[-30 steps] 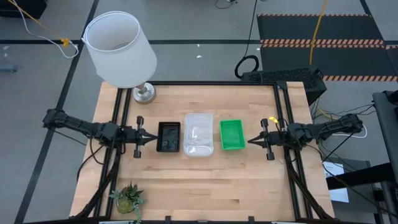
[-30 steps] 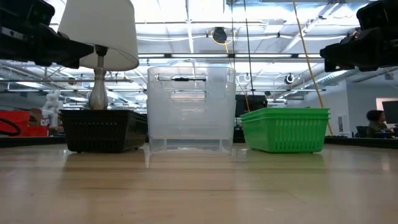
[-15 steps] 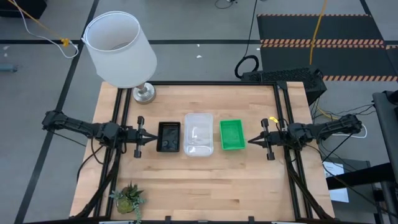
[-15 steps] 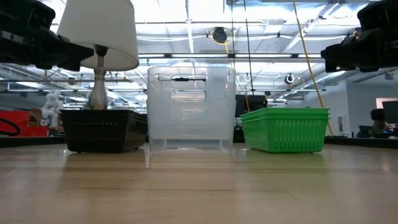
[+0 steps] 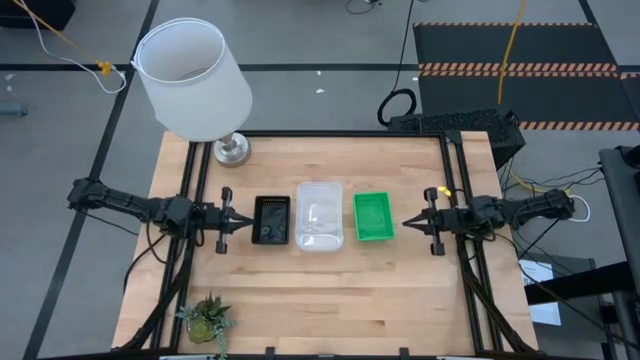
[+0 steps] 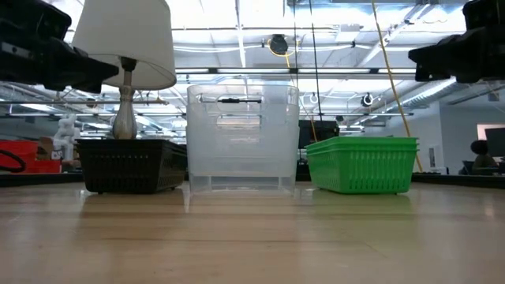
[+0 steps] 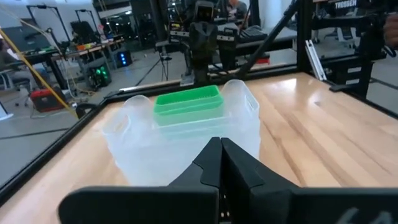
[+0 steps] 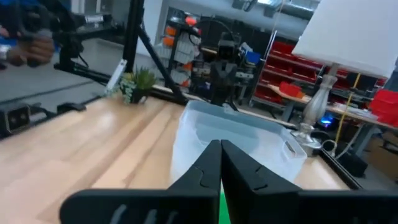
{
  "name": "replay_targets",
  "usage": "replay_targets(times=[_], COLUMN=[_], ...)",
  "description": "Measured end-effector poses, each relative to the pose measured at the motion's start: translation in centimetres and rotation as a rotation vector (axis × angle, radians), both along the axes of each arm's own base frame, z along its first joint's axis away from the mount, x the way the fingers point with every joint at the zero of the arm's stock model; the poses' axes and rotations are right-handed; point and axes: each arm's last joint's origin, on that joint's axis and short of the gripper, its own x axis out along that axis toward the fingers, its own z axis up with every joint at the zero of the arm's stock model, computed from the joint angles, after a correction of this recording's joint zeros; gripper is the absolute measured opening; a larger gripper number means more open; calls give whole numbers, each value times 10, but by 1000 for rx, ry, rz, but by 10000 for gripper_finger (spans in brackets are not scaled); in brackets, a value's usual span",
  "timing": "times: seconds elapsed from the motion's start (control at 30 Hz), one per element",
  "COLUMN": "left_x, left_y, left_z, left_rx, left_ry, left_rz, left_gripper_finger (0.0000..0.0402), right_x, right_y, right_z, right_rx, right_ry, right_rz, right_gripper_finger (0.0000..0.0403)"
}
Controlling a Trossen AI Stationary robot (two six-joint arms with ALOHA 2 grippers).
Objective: Stack baskets by color
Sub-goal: Return to Home Position
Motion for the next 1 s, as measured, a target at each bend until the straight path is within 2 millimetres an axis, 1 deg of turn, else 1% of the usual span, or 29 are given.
replay_targets(times=[0.17, 0.3, 0.43, 0.57, 0.67, 0.83, 1.0], left_x=[-2, -6, -11, -16, -16, -16, -16], left_y=[0, 1, 2, 4, 4, 5, 7], left_z=[4, 7, 8, 8, 7, 8, 11], left_rx=[7, 27, 30, 28, 28, 43, 61], left_ry=[-39, -79, -104, -107, -100, -107, -117], left_rz=[-1, -1, 0, 0, -4, 18, 35], left_gripper_finger=[10, 4, 8, 8, 3, 10, 3], right_x=[1, 1, 2, 2, 2, 2, 2], right_y=[-5, -12, -15, -18, -18, -18, -18], right_z=[0, 1, 0, -1, -1, -1, -2], right_rx=[-55, -78, -63, -55, -47, -31, -10], right_ry=[-4, -14, -1, 8, 5, 13, 25], right_rz=[-59, -131, -107, -135, -140, -140, -136], right_gripper_finger=[0, 0, 0, 0, 0, 0, 0])
